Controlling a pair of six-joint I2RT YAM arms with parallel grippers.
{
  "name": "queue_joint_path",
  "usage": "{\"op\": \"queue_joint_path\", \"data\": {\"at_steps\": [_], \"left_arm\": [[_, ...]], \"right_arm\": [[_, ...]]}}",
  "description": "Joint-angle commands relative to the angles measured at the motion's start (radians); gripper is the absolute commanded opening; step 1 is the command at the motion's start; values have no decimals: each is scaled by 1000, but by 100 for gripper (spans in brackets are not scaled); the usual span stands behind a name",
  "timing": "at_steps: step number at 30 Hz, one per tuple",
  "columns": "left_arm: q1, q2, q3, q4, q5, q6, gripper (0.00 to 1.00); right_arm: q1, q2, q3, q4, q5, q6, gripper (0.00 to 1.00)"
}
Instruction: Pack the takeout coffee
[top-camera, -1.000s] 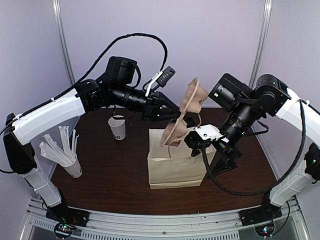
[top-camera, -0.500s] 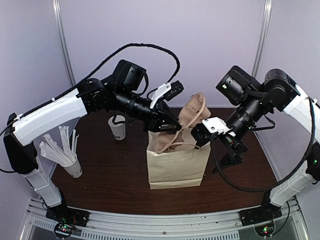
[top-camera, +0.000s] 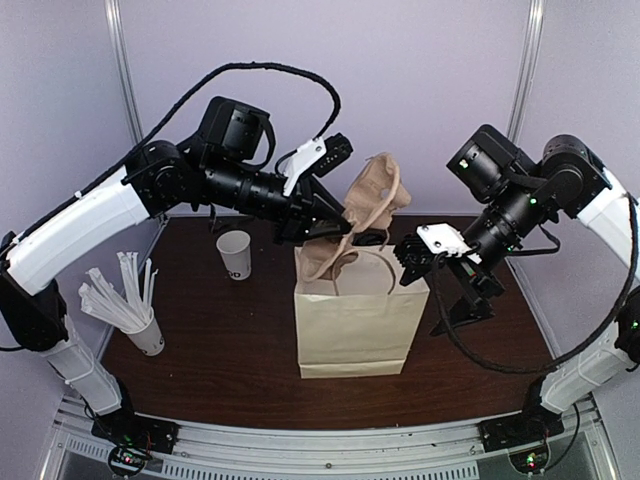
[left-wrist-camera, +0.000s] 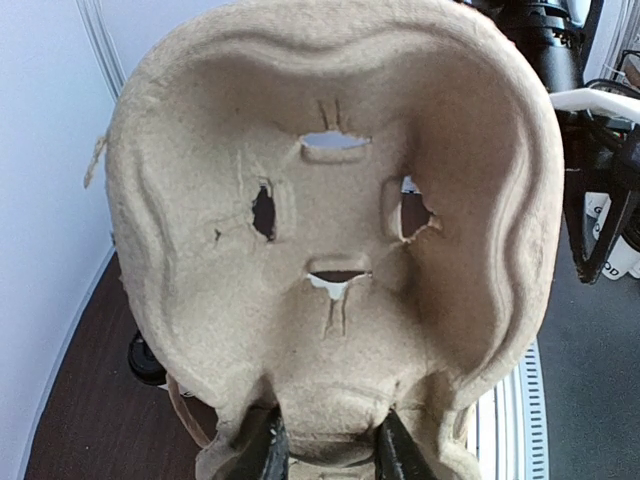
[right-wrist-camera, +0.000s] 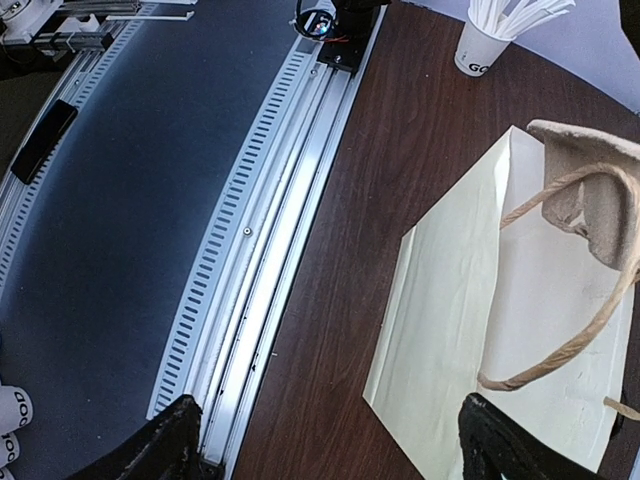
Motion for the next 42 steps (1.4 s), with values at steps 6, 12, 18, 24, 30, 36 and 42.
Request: {"op": "queue_joint_path", "data": {"at_steps": [6, 12, 18, 24, 30, 36, 42], "left_arm": [[0, -12, 23, 38, 26, 5, 22], [1, -26, 7, 65, 41, 3, 23], [0, -17, 0, 65, 54, 12, 22], [1, -34, -23, 73, 43, 8, 22], [1, -48, -51, 76, 17, 12, 22], [1, -47, -57, 76, 19, 6, 22], [0, -29, -53, 58, 22, 14, 22]], "right_arm": [[-132, -10, 14, 49, -72, 6, 90], [-267, 18, 14, 111, -258, 36, 92], [-319, 112, 14, 123, -412, 46, 80], [-378, 207, 13, 111, -535, 46, 51], [-443, 227, -24, 195, -586, 88, 48], [-456, 231, -75, 343, -551, 206, 51], [-508, 230, -121, 565, -537, 396, 53]]}}
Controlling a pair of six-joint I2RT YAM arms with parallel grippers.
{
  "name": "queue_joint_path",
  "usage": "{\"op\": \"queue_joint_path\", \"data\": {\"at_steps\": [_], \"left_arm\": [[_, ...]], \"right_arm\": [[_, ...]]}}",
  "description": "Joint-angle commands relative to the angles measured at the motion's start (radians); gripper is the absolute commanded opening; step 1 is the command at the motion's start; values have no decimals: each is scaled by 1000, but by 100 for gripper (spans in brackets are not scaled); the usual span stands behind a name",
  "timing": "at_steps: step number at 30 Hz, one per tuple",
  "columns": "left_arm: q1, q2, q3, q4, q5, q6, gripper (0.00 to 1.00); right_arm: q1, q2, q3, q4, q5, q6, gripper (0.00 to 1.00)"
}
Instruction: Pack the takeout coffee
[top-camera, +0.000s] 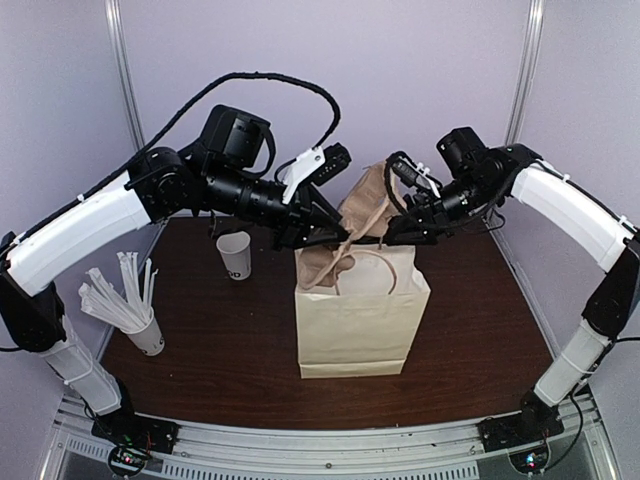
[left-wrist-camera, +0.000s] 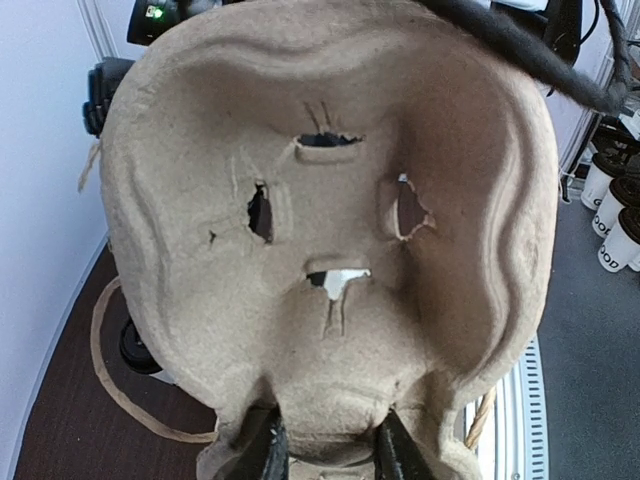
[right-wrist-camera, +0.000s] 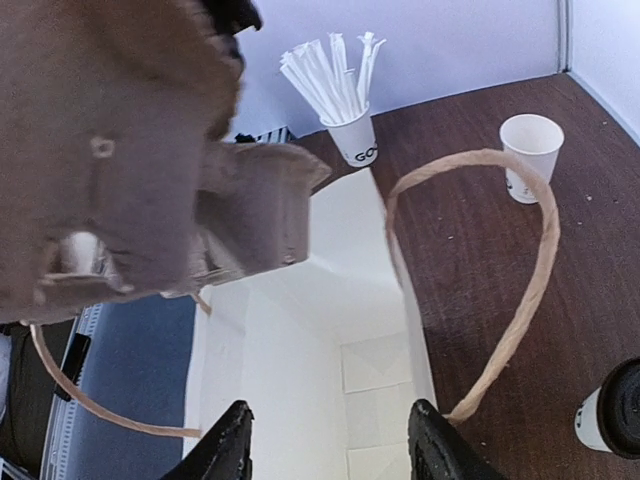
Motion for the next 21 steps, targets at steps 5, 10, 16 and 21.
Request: {"op": "queue_joint_path", "data": {"at_steps": [5, 10, 16, 21], "left_arm": [[-3, 14, -8, 24, 11, 25, 22], [-5, 56, 5, 25, 5, 35, 22], [-5, 107, 59, 13, 2, 55, 22], [-5, 135, 83, 1, 23, 63, 22]], "right_arm": [[-74, 2, -50, 253, -52, 214, 58], [-74, -4, -76, 255, -92, 214, 61], [-95, -50, -115, 264, -112, 225, 64], [-171, -117, -167, 321, -134, 287, 67]]}}
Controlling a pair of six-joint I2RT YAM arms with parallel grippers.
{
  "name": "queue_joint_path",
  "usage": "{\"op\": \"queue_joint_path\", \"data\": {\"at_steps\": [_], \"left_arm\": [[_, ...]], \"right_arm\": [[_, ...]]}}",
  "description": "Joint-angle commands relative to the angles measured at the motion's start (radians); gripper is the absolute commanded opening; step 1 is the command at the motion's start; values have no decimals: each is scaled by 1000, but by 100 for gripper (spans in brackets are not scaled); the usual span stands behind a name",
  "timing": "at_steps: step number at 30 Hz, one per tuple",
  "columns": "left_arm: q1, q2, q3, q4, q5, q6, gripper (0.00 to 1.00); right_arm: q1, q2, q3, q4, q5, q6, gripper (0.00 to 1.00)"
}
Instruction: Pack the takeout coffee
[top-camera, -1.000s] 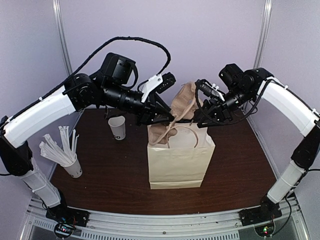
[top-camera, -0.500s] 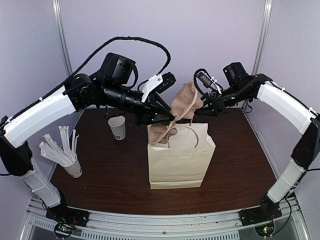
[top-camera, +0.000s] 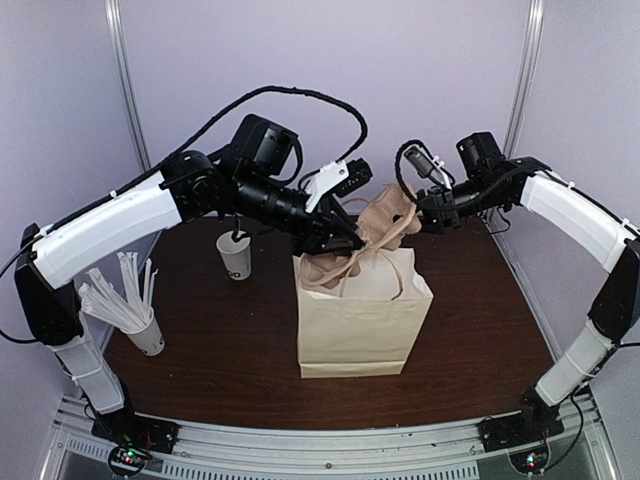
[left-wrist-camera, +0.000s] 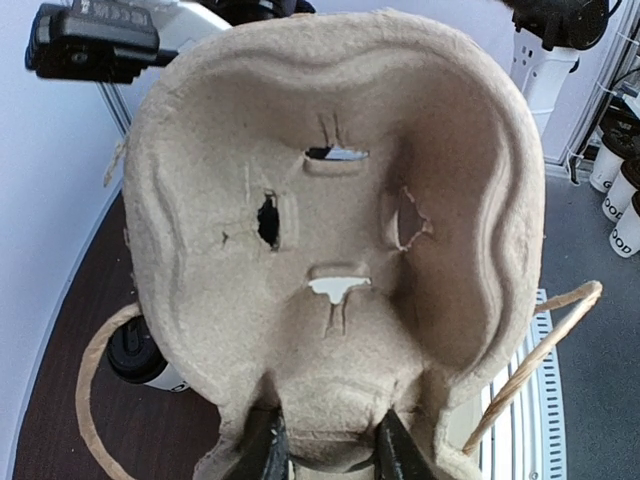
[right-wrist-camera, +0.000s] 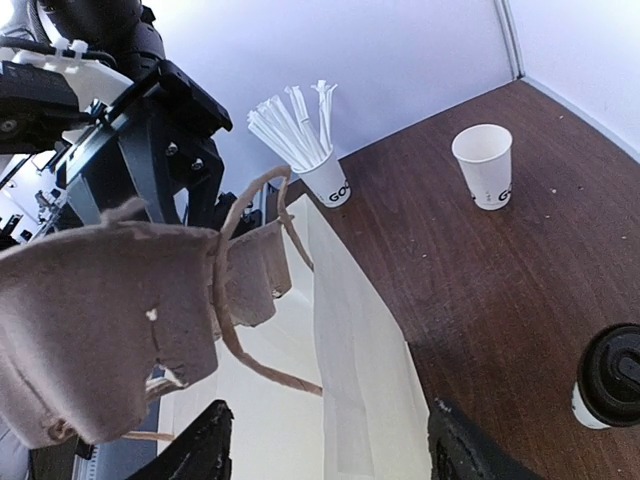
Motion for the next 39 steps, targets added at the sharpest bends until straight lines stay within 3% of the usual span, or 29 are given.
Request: {"op": "queue_joint_path", "data": {"at_steps": [1, 13, 21, 26, 39], "left_arm": [[-5, 30, 37, 1, 21, 26, 22], [-4, 56, 89, -10, 37, 33, 22], [-5, 33, 106, -14, 75, 20, 22], [-5, 12, 190, -70, 21, 57, 23], [-6, 82, 162, -67, 109, 22, 22]], "right_arm": [[-72, -89, -38, 78, -46, 60, 67], [-209, -177, -131, 177, -102, 151, 68], [-224, -197, -184, 266, -114, 218, 69], [-226, -197, -193, 275, -113, 224, 69], [-233, -202, -199, 268, -111, 212, 69]]}}
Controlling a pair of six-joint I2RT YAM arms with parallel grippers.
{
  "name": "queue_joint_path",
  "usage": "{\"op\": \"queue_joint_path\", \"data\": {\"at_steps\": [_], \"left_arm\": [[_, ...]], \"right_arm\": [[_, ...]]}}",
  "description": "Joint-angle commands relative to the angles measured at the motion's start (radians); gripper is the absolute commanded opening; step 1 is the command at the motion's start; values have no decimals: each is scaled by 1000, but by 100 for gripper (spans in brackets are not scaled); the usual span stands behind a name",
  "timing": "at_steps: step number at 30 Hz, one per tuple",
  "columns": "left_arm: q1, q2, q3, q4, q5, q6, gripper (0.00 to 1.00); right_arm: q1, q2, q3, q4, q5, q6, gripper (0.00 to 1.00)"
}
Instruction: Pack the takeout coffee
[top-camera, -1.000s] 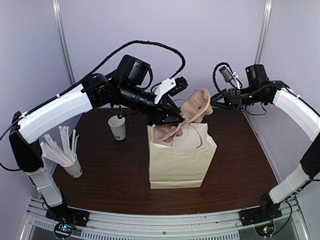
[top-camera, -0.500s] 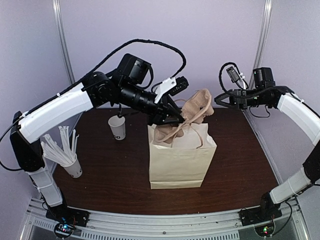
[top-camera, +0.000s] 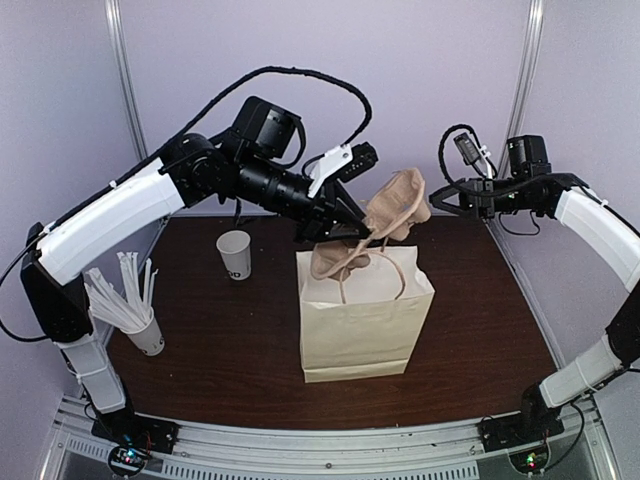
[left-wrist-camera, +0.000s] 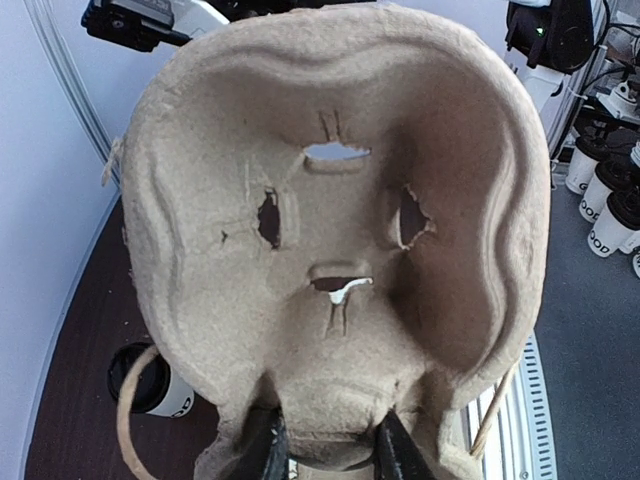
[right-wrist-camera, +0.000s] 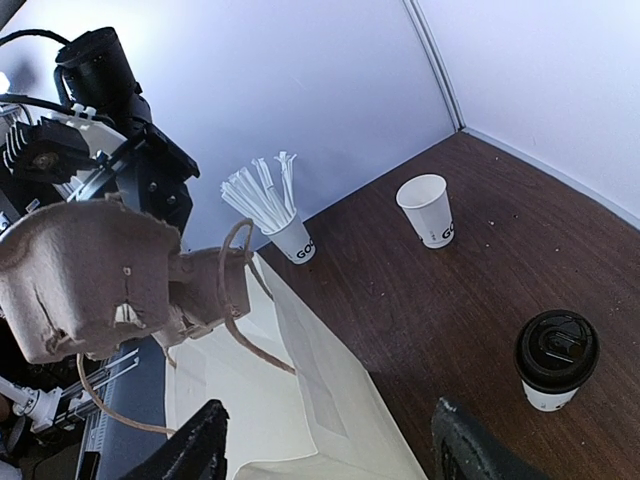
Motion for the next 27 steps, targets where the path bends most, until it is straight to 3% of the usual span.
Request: {"op": "queue_joint_path", "data": {"at_steps": [1, 12, 27], "left_arm": [[-5, 20, -9, 28, 40, -14, 22], [-5, 58, -27, -25, 23, 7, 22], [-63, 116, 33, -318, -240, 25, 21]], "right_arm": [[-12, -23, -14, 15, -18, 3, 70], [-13, -26, -40, 32, -17, 4, 70], [-15, 0, -52, 24, -27, -21, 70]]}}
